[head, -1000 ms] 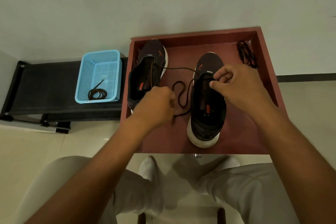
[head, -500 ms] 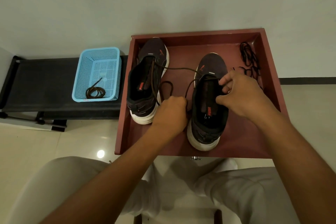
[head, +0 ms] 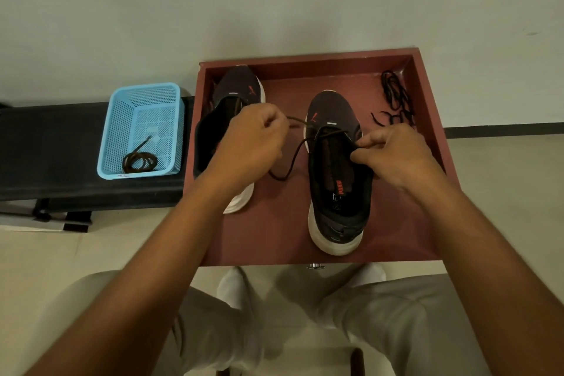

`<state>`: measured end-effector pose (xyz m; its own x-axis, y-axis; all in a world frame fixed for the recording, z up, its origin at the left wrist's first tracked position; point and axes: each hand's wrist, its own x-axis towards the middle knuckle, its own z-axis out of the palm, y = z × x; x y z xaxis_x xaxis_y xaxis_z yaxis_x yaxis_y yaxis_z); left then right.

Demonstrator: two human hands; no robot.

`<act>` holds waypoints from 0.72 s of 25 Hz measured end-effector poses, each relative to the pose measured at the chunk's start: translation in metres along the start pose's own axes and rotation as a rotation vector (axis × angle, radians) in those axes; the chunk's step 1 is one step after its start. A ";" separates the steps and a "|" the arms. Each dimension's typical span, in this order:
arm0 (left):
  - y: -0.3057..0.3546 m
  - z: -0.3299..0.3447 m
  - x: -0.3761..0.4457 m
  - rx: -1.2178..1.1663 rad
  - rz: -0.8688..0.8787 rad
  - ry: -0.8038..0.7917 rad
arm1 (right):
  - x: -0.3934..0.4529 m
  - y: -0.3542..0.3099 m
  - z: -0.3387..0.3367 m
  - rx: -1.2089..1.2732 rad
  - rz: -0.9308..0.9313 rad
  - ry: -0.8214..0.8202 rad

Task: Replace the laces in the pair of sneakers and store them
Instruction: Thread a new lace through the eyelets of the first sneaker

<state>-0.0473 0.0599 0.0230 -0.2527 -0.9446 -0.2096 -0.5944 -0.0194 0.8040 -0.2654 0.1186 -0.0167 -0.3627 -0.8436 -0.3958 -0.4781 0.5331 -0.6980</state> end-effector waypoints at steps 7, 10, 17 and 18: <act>0.004 0.035 0.014 -0.183 0.091 -0.075 | 0.011 0.005 -0.006 0.296 0.166 -0.145; -0.002 0.055 0.024 -0.076 0.113 -0.047 | 0.018 0.009 -0.009 0.325 0.205 -0.197; -0.003 0.078 0.027 0.133 0.212 0.098 | 0.029 0.018 -0.010 0.406 0.239 -0.271; -0.003 0.079 0.028 0.148 0.194 0.098 | 0.029 0.019 -0.010 0.413 0.240 -0.280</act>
<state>-0.1131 0.0589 -0.0290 -0.3019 -0.9533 0.0013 -0.6487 0.2065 0.7325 -0.2930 0.1046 -0.0359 -0.1695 -0.7166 -0.6766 -0.0340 0.6904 -0.7226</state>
